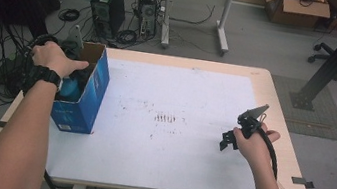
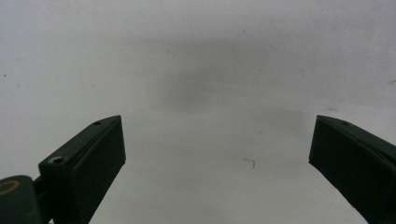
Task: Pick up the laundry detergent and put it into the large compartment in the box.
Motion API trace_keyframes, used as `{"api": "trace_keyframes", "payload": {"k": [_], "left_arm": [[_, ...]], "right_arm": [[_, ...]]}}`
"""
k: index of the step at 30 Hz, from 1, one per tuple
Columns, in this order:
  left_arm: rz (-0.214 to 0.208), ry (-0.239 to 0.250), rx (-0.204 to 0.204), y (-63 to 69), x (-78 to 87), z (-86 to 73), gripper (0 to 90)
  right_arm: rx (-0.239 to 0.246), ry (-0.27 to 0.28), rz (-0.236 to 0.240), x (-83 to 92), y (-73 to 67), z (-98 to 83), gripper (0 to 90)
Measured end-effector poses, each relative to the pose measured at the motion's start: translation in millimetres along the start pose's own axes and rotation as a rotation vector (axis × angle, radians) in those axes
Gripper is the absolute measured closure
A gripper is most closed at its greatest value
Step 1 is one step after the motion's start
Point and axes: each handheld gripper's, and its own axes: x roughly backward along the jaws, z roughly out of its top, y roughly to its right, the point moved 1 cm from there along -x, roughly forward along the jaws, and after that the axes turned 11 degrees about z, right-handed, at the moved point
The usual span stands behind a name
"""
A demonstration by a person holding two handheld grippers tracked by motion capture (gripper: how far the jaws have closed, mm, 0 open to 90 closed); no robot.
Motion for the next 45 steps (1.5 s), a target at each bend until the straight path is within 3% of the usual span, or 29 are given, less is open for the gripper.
{"api": "trace_keyframes", "payload": {"k": [6,34,40,45], "left_arm": [[-0.005,-0.002,-0.002,0.7,-7.4,-0.2,37.1],[-0.013,0.012,-0.007,3.8,-8.2,-2.5,34.3],[-0.018,0.031,-0.007,1.0,0.6,-5.7,32.3],[-0.018,0.063,-0.012,1.0,18.6,-7.7,31.8]], "right_arm": [[0.009,-0.005,-0.001,-2.1,-2.4,0.8,3.8],[0.014,-0.005,-0.001,-1.6,-3.8,-2.2,3.8],[0.018,-0.003,0.000,-1.2,-5.3,-2.0,3.8],[0.025,0.002,0.004,0.6,-9.1,-2.4,3.7]]}}
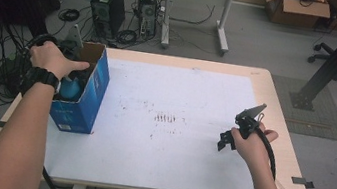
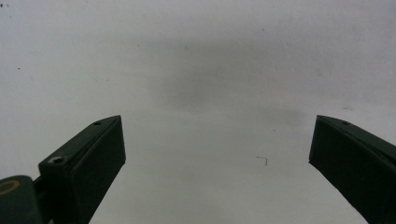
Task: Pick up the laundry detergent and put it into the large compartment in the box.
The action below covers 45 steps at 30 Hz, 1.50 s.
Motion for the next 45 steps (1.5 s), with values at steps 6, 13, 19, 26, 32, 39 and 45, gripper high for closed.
{"api": "trace_keyframes", "payload": {"k": [6,13,19,26,32,39,45], "left_arm": [[0.009,0.035,-0.013,4.1,23.1,-0.7,32.3],[0.037,0.063,-0.024,10.1,48.6,0.3,32.5],[0.046,0.092,-0.043,22.7,70.4,1.0,32.1],[0.044,0.126,-0.090,59.9,98.7,-0.1,31.9],[0.031,0.134,-0.130,90.6,103.9,-3.6,31.4],[0.007,0.111,-0.201,135.7,88.8,-7.2,27.4],[-0.010,0.103,-0.232,159.3,74.1,-9.8,19.6]], "right_arm": [[0.007,-0.001,0.005,-1.2,-2.8,-1.4,3.8],[0.011,0.000,0.010,0.9,-2.7,-1.6,3.8],[0.011,0.008,0.008,4.8,-0.8,-2.0,3.7],[0.024,0.015,0.006,8.7,-2.4,-4.5,3.7],[0.031,0.015,0.012,8.8,-6.2,-5.5,3.7],[0.049,0.019,0.017,11.3,-7.9,-9.4,3.7],[0.048,0.023,0.018,13.2,-4.3,-13.0,3.8]]}}
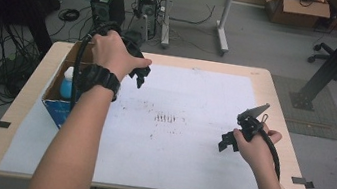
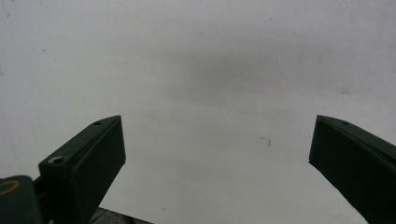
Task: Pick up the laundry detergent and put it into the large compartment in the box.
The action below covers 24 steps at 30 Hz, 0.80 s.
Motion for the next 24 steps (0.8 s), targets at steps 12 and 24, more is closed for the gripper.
{"api": "trace_keyframes", "payload": {"k": [12,24], "left_arm": [[-0.044,-0.016,-0.046,29.7,-22.7,-1.5,7.6],[-0.058,-0.018,-0.075,39.2,-34.5,-5.2,5.1]], "right_arm": [[0.004,0.011,0.010,2.8,3.8,-4.6,3.7],[0.001,0.010,0.013,1.4,1.4,-5.5,3.7]]}}
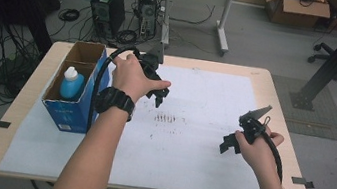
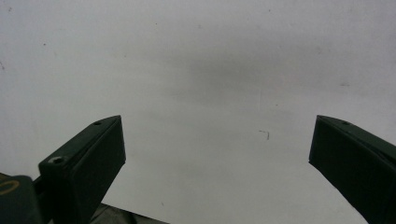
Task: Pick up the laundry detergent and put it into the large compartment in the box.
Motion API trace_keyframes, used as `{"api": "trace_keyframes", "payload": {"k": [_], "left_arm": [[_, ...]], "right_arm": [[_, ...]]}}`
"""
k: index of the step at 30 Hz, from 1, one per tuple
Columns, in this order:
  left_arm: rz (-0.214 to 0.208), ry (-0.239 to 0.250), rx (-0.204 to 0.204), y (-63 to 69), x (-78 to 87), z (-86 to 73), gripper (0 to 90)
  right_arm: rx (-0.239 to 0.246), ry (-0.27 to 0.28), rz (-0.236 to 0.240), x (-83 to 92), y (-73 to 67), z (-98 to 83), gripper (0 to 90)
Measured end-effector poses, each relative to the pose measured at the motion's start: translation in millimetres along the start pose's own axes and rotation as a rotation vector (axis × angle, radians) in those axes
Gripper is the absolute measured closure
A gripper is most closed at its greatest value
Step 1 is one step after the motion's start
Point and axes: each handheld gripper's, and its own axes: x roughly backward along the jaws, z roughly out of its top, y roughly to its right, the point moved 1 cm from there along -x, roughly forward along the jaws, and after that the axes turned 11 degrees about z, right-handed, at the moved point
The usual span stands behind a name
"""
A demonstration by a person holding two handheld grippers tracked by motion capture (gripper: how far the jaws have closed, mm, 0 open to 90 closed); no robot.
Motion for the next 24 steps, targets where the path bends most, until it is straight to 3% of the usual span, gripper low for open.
{"api": "trace_keyframes", "payload": {"k": [24], "left_arm": [[-0.002,0.016,-0.003,3.5,-4.0,-2.1,5.0]], "right_arm": [[0.005,-0.002,-0.006,0.8,-1.9,-3.2,3.7]]}}
